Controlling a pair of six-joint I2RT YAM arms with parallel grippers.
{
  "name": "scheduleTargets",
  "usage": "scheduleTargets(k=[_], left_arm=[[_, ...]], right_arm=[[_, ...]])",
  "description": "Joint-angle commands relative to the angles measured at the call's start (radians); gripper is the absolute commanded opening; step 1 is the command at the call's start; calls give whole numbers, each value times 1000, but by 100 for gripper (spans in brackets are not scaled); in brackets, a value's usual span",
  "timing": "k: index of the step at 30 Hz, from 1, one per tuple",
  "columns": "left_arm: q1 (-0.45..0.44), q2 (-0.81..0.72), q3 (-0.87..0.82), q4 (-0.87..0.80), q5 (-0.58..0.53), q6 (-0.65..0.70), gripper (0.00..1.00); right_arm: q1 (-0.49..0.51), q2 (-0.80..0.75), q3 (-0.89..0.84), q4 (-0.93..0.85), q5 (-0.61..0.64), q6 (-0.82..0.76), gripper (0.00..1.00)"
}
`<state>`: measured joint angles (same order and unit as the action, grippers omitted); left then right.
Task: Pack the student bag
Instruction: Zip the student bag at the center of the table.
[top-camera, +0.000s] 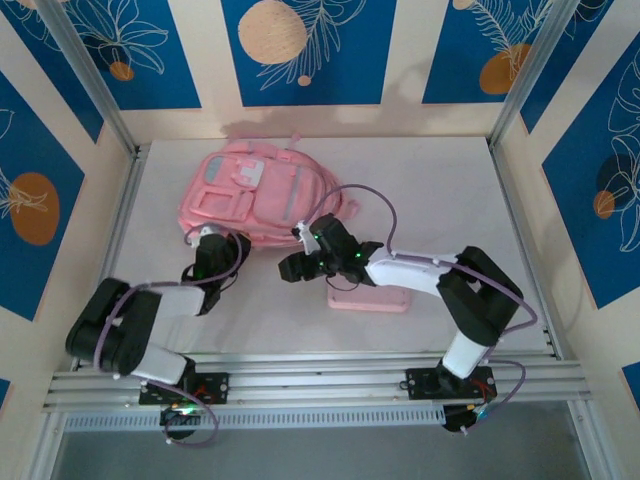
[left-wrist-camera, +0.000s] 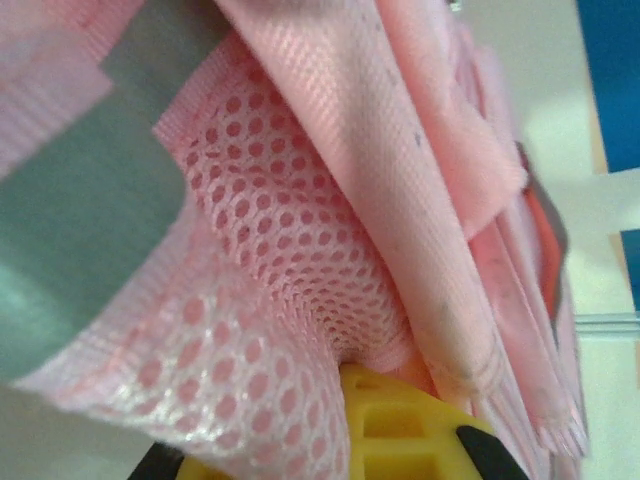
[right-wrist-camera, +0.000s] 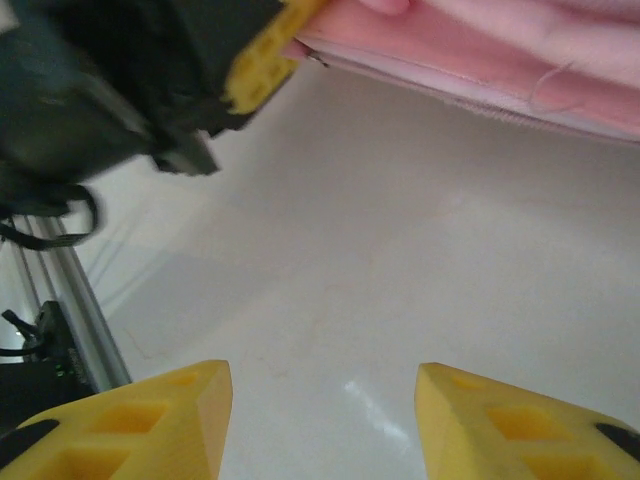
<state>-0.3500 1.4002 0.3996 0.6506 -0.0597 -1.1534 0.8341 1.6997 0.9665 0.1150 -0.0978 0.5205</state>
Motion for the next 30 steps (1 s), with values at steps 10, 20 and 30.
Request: scheduleTargets(k=[10, 20, 30], left_arm=[[-59, -168, 116, -270, 148, -1, 0], [-107, -140, 151, -235, 185, -56, 0], [-127, -125, 161, -209, 201, -88, 0]], right_arm=[[8, 176, 110, 335, 24, -109, 55], [11, 294, 189, 470, -2, -101, 56], [-2, 326, 221, 472, 90, -167, 55]])
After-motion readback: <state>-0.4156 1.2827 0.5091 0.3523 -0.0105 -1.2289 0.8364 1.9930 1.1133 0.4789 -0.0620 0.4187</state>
